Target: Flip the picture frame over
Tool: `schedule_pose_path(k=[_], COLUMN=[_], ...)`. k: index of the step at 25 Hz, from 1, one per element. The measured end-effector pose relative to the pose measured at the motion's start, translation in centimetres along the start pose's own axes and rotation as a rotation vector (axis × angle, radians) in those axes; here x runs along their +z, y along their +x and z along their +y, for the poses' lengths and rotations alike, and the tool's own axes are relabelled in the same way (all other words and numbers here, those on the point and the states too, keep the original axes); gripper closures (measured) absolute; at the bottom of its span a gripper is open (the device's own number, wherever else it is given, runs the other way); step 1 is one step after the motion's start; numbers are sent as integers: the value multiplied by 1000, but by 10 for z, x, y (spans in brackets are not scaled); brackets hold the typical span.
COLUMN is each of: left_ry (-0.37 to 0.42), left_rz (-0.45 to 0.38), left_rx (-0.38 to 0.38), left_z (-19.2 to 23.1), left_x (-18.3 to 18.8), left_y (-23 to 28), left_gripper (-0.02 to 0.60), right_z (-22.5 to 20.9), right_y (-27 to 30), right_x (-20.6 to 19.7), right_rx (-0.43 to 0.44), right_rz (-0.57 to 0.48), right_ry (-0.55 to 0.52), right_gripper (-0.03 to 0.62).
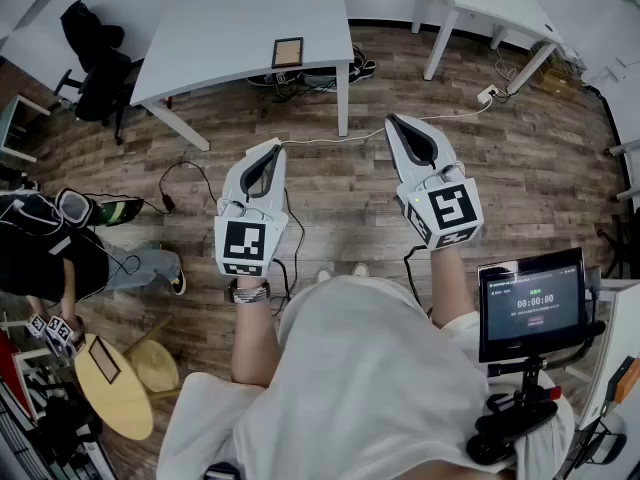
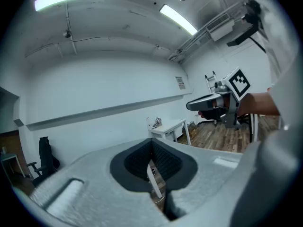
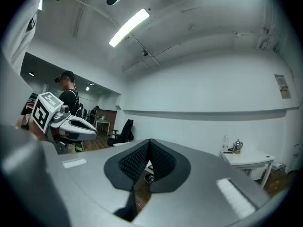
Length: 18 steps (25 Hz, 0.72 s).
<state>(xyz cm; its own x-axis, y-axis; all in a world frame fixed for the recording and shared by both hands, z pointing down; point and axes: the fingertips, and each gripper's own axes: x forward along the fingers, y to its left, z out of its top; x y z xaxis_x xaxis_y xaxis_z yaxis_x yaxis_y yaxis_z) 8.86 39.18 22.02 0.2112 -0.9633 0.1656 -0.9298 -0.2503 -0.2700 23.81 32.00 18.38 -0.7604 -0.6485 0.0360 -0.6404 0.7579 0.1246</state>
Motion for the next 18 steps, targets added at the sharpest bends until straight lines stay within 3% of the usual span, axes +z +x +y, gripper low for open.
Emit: schedule_pose_path(k=[8,18], left_ry=[53,56], left_rz=[43,82], left_rx=[23,34], left_z=[-8,2], left_x=[-4,-18], left_y=[22,47], left_gripper=[580,580], right_z=[-19,-26], right_y=[6,33], right_x=[-13,-37], right_rx=[19,68], right_rz=[-3,15], right_ry=[17,61], right_gripper=[592,592])
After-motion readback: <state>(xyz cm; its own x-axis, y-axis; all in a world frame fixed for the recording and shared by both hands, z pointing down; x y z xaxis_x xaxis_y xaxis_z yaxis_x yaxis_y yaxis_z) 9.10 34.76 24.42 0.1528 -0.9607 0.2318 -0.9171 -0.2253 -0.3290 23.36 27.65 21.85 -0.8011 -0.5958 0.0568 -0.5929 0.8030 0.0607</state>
